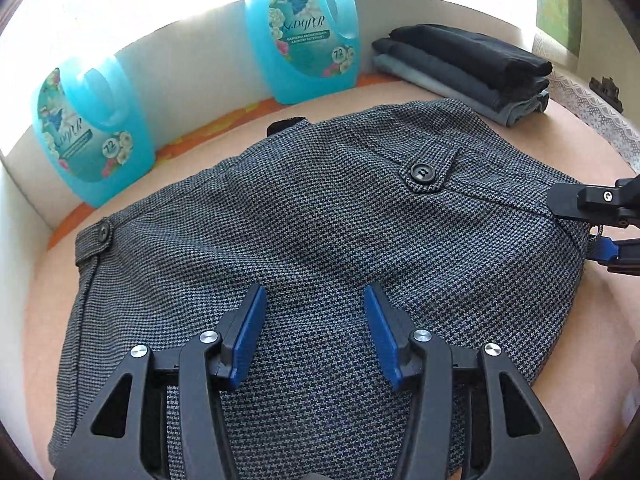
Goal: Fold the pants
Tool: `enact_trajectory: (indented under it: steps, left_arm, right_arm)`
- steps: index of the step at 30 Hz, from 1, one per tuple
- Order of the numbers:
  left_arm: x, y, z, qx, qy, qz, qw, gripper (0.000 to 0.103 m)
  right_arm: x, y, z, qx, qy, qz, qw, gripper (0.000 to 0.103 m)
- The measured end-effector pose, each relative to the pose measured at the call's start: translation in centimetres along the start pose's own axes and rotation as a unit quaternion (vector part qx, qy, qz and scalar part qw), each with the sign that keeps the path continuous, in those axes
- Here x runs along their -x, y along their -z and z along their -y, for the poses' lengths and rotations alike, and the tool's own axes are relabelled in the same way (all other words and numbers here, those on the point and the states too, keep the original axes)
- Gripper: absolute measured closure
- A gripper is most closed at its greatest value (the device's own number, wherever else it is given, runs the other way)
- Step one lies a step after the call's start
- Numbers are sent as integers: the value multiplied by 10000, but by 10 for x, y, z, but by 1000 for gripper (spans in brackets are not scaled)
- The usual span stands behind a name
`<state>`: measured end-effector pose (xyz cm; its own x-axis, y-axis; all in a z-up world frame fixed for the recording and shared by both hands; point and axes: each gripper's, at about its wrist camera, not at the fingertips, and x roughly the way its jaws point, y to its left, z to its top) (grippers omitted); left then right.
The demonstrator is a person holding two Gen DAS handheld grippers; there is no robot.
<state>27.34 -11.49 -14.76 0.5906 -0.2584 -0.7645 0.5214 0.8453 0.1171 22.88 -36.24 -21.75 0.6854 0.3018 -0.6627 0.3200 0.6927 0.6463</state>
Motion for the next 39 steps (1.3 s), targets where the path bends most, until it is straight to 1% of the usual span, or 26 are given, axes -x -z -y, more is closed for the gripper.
enact_trajectory:
  steps: [1,2,3,5,7,8,10,13,14,17,20,22,26,28,31,32,36,38,39]
  left_arm:
    - [1,0,-1,30,22,14,10000,53]
    - [3,1,-3,76,55,28,10000,53]
    - [6,2,-6,149,102,61,9998,53]
    - [15,4,-14,371,200,163,9990,53]
    - [23,6,-24,528,239,220,9981,53]
    - [26,8,-29,574,236,218,9978,53]
    - [27,14,-36,587,256,95,9979,53]
    - [27,27,-42,589,167,-20,9981,53]
    - [30,31,-46,650,165,8,9977,53]
    - [53,42,-66,1021,158,266,9943,53]
    - [79,55,-92,1419,58,524,9885,53]
    - [95,65,-109,1654,-85,644,9841,53]
    - [124,87,-145,2211,-358,885,9706,53]
    - [136,98,-160,2447,-526,975,9633,53]
    - [150,115,-181,2825,-711,1116,9501,53]
    - [155,121,-187,2944,-765,1171,9454,53]
    - [171,143,-208,3357,-983,1354,9270,53]
    - [177,151,-215,3486,-1032,1388,9212,53]
    - [179,154,-216,3510,-1071,1387,9198,53]
  right_arm:
    - [-2,0,-2,60,18,-17,10000,39]
    - [-3,1,-3,128,15,-31,9999,44]
    - [-2,1,-5,211,20,-1,9998,55]
    - [3,2,-14,537,110,170,9984,61]
    - [9,3,-28,978,192,358,9944,70]
    - [12,4,-36,1158,227,433,9921,71]
    - [17,5,-50,1436,259,585,9876,74]
    - [23,8,-72,1846,293,774,9793,77]
    - [25,9,-79,1968,292,827,9765,77]
    - [26,13,-103,2326,276,926,9678,79]
    - [26,19,-129,2731,239,1020,9563,79]
    - [24,24,-147,2974,138,1010,9493,80]
    - [16,42,-188,3576,59,1108,9273,81]
    - [7,54,-207,3858,-1,1076,9163,82]
    - [-8,78,-236,4344,-109,939,8958,82]
    - [-14,88,-246,4516,-138,884,8877,82]
    - [-45,135,-280,5281,-250,487,8474,83]
    - [-63,160,-291,5626,-278,235,8259,84]
    - [-72,173,-295,5782,-272,115,8154,84]
